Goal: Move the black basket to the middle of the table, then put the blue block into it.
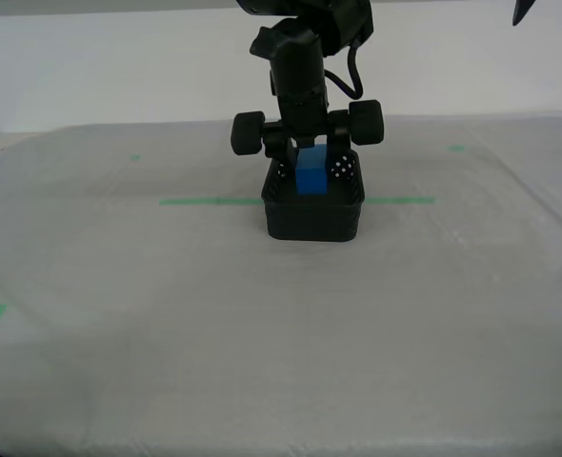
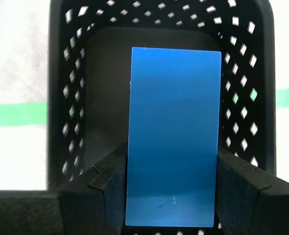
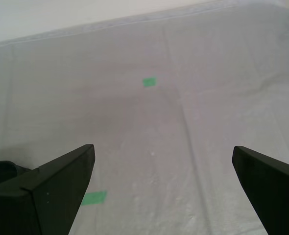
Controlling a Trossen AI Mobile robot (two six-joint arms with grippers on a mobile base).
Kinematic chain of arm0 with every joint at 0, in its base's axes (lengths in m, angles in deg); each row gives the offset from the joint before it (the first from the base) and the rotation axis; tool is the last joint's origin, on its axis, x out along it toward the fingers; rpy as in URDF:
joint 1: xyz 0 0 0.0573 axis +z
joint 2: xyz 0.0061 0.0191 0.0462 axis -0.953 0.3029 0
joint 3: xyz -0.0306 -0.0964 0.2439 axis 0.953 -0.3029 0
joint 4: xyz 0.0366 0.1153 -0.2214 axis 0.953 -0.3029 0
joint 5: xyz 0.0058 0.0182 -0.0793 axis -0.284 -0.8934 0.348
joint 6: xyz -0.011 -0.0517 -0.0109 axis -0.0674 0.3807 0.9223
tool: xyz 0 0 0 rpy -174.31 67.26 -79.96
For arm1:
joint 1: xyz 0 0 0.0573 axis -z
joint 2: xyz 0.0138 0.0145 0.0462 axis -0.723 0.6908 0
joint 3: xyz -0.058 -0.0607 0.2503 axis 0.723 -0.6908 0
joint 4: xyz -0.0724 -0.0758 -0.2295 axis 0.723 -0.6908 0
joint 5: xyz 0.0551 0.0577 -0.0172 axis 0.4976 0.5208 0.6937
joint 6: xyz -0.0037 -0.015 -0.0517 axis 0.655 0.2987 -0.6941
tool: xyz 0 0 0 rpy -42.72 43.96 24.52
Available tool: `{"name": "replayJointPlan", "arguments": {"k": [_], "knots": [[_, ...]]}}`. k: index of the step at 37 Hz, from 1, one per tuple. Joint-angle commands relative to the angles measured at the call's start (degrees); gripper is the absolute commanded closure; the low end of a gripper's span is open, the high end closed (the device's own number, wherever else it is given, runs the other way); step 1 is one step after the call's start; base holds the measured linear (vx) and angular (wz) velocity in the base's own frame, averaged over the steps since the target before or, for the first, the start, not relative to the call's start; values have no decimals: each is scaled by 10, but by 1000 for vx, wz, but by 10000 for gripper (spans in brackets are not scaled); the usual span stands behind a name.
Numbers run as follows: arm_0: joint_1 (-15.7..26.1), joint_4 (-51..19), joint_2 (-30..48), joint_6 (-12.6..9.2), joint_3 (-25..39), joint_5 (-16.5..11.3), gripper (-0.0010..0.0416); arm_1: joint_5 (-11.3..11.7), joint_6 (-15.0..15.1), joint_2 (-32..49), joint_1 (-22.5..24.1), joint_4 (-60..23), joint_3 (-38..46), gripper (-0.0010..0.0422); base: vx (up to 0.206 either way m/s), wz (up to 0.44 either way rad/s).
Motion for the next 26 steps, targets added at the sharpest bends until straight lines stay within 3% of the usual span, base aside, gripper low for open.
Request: {"name": "replayJointPlan", "arguments": {"k": [1,9,26], "knots": [[0,5,0,0,1,1,12,5,-4,11,1,3,3,412,0,0],[0,8,0,0,1,1,12,23,-3,14,0,16,-3,412,0,0],[0,9,0,0,1,1,12,23,-3,14,-1,20,-3,412,0,0]]}}
